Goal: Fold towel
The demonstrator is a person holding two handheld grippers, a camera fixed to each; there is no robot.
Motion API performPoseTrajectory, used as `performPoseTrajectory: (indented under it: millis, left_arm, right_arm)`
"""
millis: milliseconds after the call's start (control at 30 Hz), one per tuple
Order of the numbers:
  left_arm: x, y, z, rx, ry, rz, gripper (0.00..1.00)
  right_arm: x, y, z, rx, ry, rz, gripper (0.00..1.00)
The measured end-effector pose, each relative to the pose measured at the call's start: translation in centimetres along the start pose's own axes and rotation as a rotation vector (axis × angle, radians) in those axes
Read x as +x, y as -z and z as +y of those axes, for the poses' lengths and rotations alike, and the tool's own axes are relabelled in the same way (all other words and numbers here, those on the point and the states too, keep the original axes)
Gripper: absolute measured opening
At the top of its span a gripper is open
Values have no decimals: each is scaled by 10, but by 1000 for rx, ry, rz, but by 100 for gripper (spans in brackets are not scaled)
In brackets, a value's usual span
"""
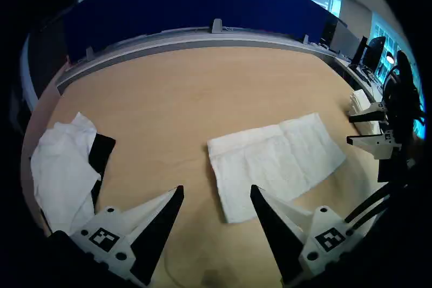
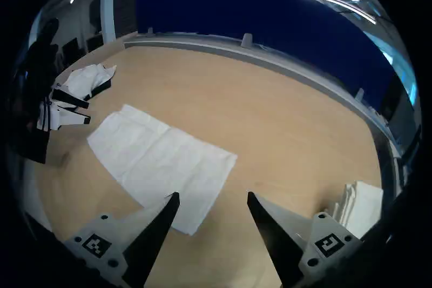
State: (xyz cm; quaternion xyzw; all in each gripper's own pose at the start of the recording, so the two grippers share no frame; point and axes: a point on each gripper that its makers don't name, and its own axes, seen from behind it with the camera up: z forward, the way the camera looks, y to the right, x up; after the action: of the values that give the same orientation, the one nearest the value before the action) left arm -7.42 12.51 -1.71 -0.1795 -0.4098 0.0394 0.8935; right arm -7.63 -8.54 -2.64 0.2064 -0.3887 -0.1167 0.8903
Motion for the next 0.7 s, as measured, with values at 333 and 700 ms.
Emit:
performPoseTrajectory:
  millis: [333, 700]
  left_arm:
    - [-17, 12, 3, 5, 3, -7, 91]
    - [-29, 31, -5, 39, 25, 4, 91]
  right_arm:
    - [-12, 11, -4, -4, -4, -5, 97]
    - [-17, 14, -12, 26, 41, -22, 97]
